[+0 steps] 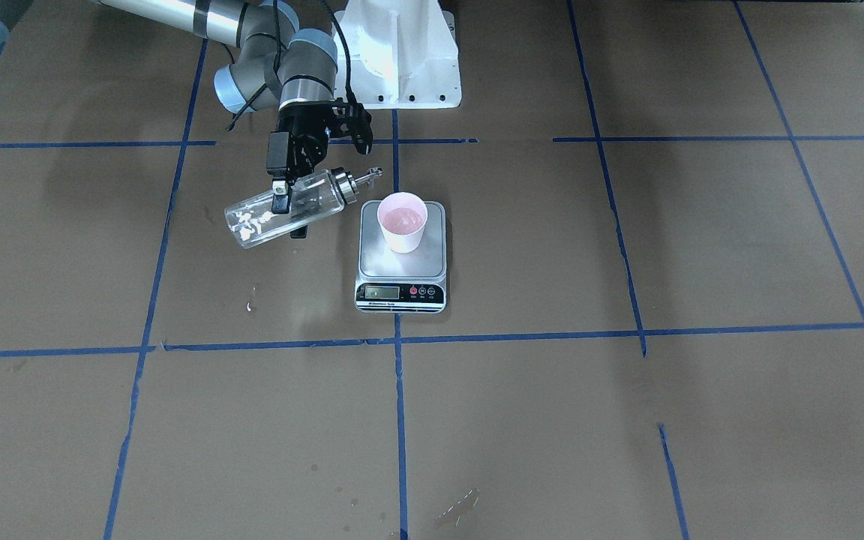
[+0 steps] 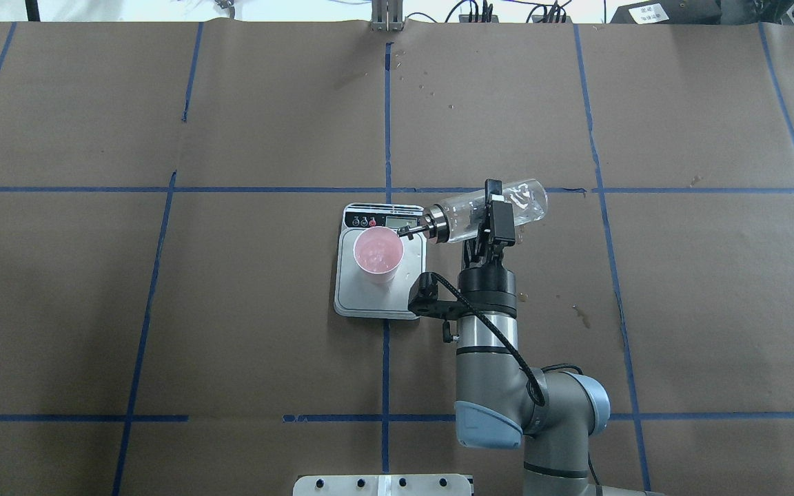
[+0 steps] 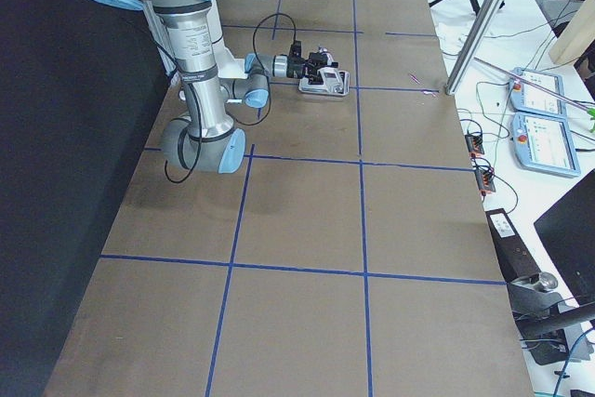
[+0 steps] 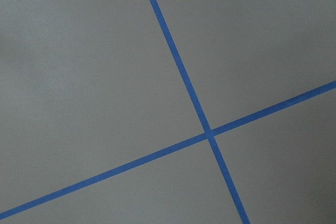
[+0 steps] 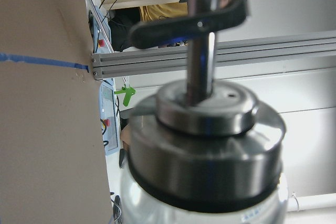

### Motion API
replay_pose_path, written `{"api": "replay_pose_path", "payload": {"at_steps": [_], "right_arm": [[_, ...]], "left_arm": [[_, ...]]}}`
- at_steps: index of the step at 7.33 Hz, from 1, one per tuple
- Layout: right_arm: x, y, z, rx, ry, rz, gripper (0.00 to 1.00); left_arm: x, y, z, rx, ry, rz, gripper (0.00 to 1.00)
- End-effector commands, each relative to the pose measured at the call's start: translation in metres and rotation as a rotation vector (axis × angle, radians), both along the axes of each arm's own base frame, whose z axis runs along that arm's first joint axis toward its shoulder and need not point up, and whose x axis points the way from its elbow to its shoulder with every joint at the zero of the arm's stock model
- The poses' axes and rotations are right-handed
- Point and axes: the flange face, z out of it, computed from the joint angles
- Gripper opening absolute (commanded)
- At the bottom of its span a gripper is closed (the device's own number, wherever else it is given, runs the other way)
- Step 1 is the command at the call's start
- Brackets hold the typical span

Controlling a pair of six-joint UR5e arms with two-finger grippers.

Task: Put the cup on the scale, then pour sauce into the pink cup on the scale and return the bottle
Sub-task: 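Tilt the bottle spout over the pink cup with the right gripper, then turn the bottle upright and move it away from the cup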

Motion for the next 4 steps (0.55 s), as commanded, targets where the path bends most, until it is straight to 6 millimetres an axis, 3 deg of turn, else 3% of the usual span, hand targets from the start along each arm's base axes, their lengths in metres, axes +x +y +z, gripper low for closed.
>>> {"api": "replay_pose_path", "payload": {"at_steps": [1,4], "right_arm": [[-0.004,0.001,-0.007,-0.014,-0.194,-0.033,0.00],[0.011,0.000,-0.026,-0.028,-0.444,-0.072,0.00]], "left_arm": [[0.000,0.000,-0.001,0.001,0.000,0.000,1.00],[0.000,0.000,-0.001,0.001,0.000,0.000,1.00]]}}
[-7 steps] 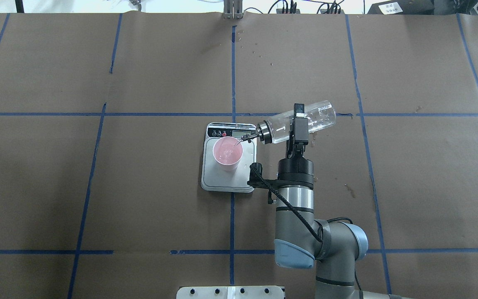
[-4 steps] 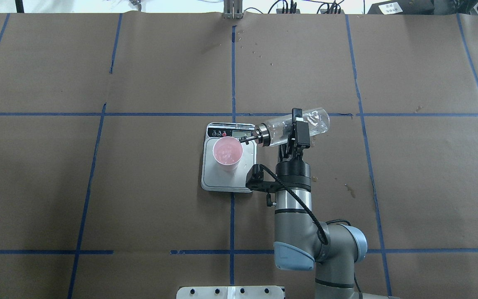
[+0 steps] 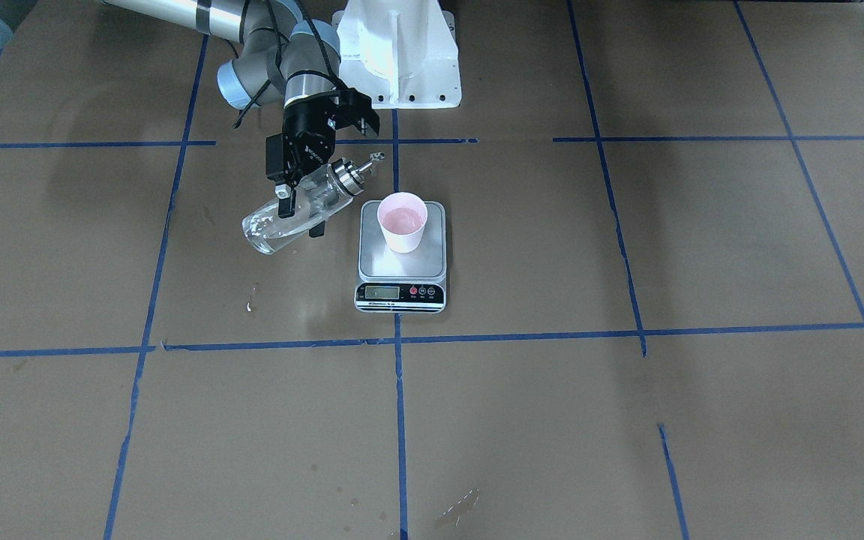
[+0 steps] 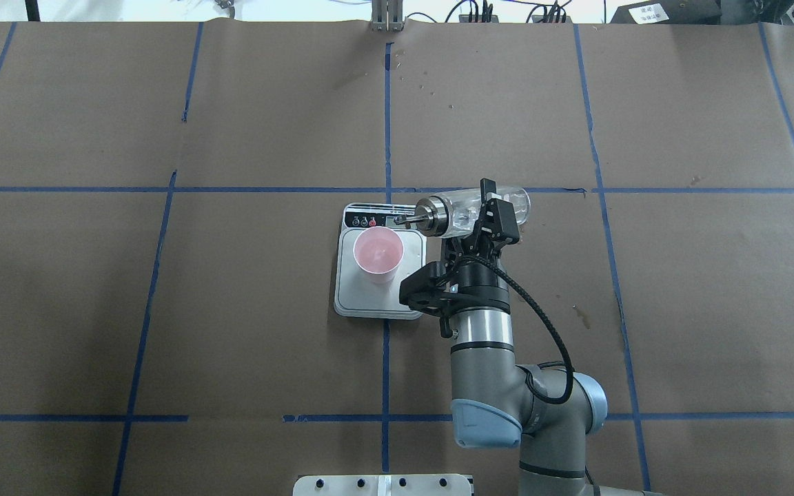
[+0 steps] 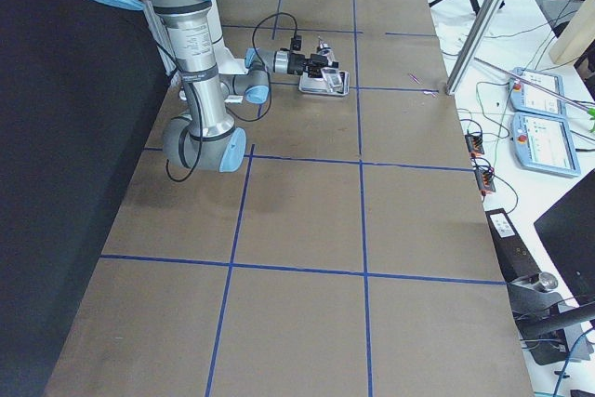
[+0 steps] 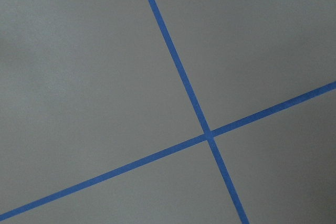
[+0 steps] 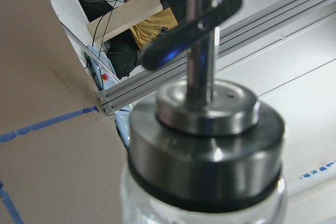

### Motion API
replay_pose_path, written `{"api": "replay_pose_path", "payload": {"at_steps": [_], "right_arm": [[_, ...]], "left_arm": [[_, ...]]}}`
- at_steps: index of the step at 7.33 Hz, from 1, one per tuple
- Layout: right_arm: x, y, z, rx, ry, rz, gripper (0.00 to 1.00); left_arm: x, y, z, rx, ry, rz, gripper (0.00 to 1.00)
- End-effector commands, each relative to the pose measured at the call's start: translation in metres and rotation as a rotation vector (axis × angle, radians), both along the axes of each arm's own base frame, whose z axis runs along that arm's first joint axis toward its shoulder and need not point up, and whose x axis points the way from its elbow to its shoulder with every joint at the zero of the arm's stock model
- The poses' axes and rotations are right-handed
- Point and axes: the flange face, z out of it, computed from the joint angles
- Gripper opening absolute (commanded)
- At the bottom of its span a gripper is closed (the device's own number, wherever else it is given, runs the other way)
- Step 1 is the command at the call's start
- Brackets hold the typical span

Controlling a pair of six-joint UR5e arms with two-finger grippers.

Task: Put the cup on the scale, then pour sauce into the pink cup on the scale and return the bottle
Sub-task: 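Turn the bottle upright and move it away from the cup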

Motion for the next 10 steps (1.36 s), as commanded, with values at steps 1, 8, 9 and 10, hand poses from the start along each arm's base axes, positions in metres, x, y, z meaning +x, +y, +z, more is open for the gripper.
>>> {"api": "replay_pose_path", "payload": {"at_steps": [1,8,9,10], "right_arm": [[0.016,0.001,-0.004,-0.008,-0.207,-0.032,0.00],[0.075,0.015,0.130,-0.124,-0.835,-0.105,0.00],[0.080,0.016,0.146,-0.167,-0.904,-0.117,0.00],[0.084,0.013,0.152,-0.183,-0.958,-0.109,0.00]], "left_arm": [[0.001,0.000,-0.001,0.002,0.002,0.001,1.00],[-0.010,0.002,-0.030,0.054,0.002,-0.022,1.00],[-0.012,0.003,-0.030,0.054,0.002,-0.026,1.00],[-0.016,0.003,-0.032,0.058,0.002,-0.033,1.00]]}}
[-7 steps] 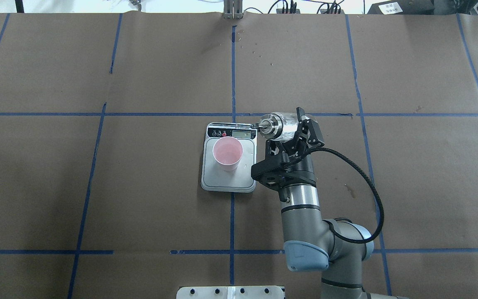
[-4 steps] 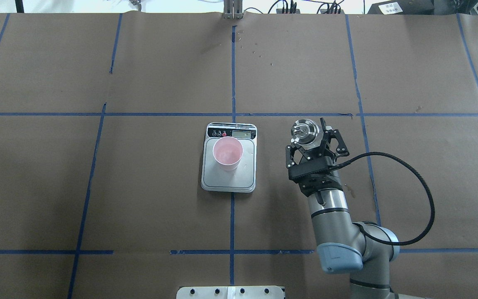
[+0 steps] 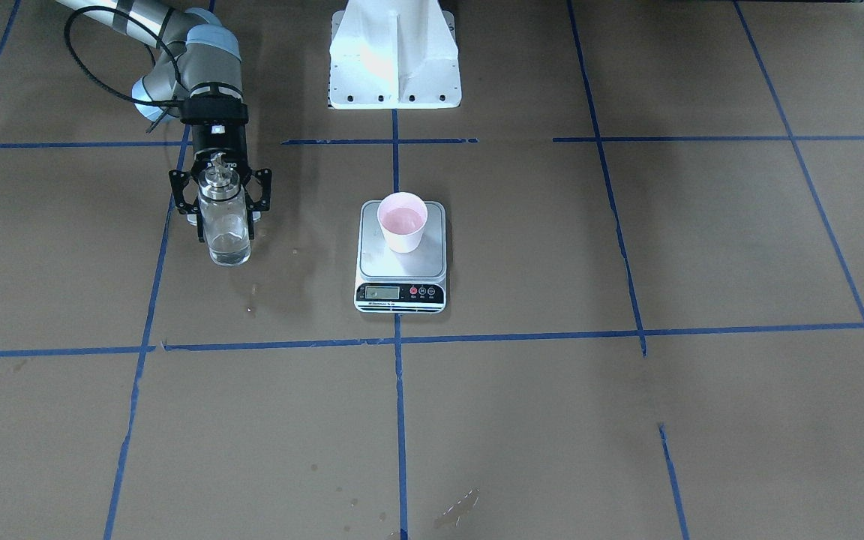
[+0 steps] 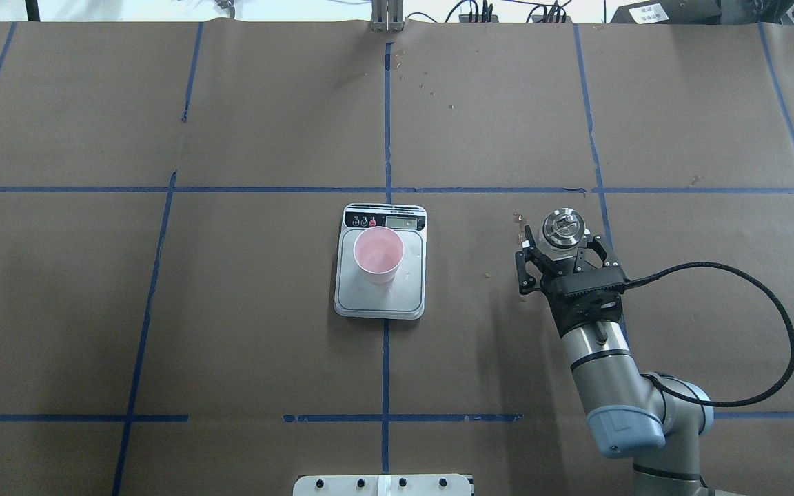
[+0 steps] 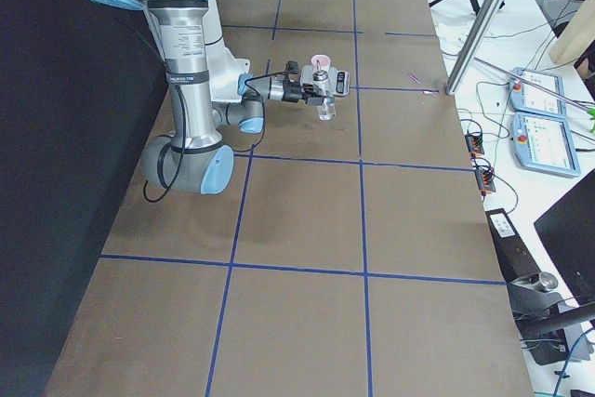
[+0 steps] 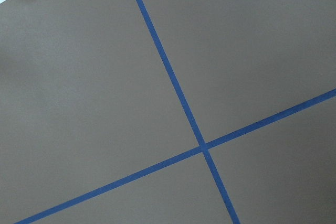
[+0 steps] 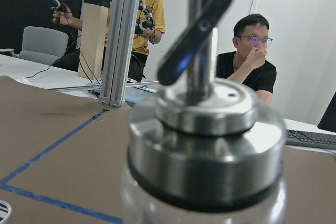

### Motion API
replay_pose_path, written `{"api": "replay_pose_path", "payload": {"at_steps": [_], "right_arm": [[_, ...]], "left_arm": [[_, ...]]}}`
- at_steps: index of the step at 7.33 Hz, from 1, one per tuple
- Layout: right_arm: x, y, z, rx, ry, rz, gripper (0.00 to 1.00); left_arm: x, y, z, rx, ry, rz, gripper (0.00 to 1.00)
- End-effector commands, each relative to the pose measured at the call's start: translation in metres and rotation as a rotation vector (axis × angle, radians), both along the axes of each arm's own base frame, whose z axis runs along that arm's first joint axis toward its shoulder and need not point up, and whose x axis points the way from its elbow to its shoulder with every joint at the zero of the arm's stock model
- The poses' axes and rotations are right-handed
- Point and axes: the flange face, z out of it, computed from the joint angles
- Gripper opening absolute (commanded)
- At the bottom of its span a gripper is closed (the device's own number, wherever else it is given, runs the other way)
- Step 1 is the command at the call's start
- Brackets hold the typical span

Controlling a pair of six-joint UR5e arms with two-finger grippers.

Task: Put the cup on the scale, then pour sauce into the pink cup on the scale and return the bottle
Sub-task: 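Carry the bottle with the right gripper back to its original spot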

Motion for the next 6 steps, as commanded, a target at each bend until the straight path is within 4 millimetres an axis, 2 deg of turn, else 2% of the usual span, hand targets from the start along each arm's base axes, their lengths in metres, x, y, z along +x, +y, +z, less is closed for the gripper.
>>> {"api": "replay_pose_path", "payload": {"at_steps": [1,2,5,6], "right_arm": [[0.011,-0.003,0.021,-0.048,-0.081,-0.012,0.00],[0.016,-0.009,0.021,-0.061,-0.101,-0.020,0.00],[0.039,-0.022,0.042,-0.089,-0.105,-0.003,0.00],[0.050,-0.024,0.055,-0.103,-0.091,-0.002,0.00]], "left_arm": [[-0.004,0.000,-0.002,0.004,0.000,-0.007,1.00],[-0.005,0.000,-0.003,0.005,0.000,-0.009,1.00],[-0.006,0.003,-0.009,0.018,0.000,-0.011,1.00],[-0.006,0.004,-0.009,0.017,0.000,-0.011,1.00]]}}
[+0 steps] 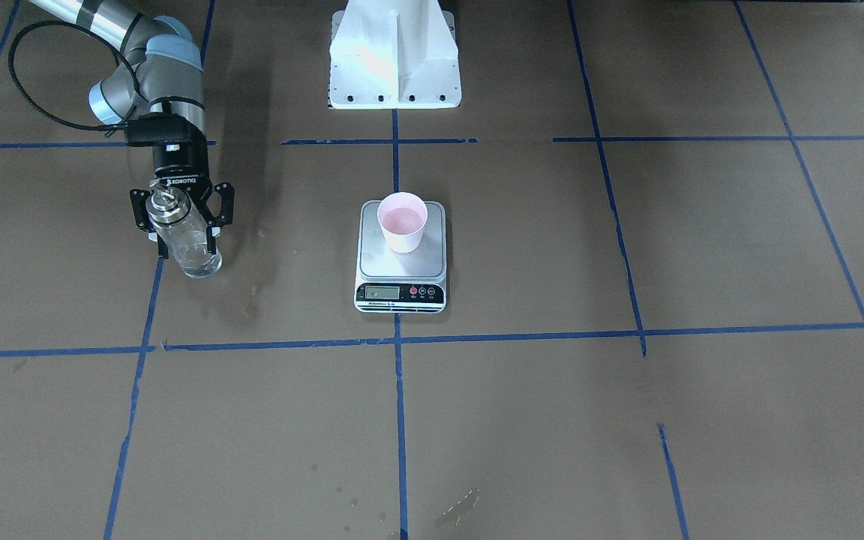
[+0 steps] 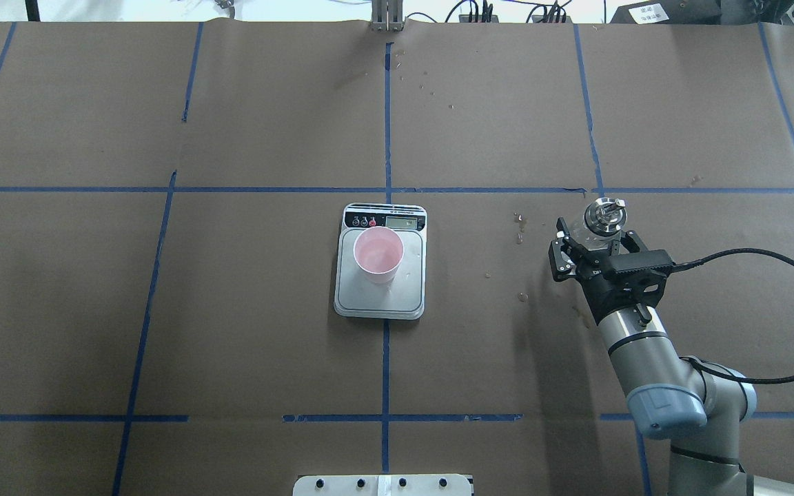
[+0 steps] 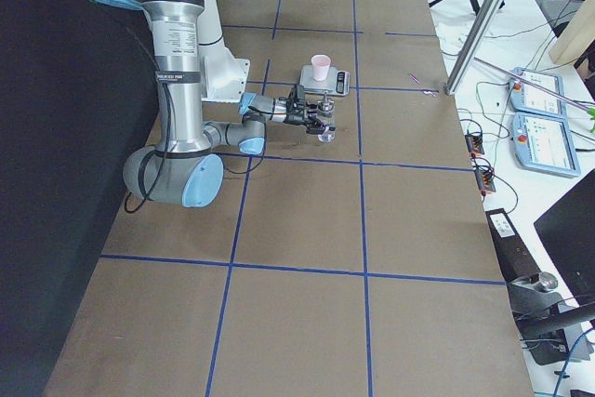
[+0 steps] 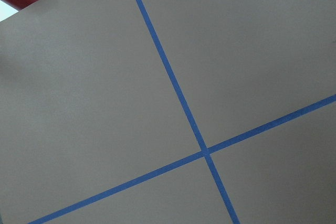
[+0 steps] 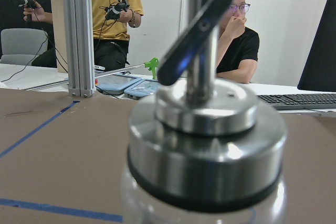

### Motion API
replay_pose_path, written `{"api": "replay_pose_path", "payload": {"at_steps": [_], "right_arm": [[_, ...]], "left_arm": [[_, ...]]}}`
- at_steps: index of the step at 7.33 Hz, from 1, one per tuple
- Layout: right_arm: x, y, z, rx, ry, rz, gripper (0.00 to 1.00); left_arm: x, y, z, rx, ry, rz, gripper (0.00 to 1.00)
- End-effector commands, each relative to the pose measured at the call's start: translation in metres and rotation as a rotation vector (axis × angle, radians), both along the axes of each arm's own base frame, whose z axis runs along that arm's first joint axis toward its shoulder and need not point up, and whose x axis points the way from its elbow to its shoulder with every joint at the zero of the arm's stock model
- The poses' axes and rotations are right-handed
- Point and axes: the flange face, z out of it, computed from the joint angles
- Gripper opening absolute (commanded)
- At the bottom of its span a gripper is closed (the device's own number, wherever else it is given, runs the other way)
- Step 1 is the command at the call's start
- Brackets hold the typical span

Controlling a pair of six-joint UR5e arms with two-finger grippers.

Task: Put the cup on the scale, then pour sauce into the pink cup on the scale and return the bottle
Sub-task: 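Carry the bottle with the right gripper back to its original spot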

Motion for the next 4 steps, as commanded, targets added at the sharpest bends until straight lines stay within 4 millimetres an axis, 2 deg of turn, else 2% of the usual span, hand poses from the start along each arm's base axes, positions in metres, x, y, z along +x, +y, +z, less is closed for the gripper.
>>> {"api": "replay_pose_path", "payload": {"at_steps": [1,4], "right_arm": [[0.019,-0.005,0.020,-0.020,0.018,0.011,0.00],[0.033,-0.001,0.043,-0.039,0.046,0.009,0.00]], "left_arm": [[0.000,0.001,0.000,0.000,0.000,0.001,1.00],[0.001,0.000,-0.001,0.002,-0.001,0.001,1.00]]}}
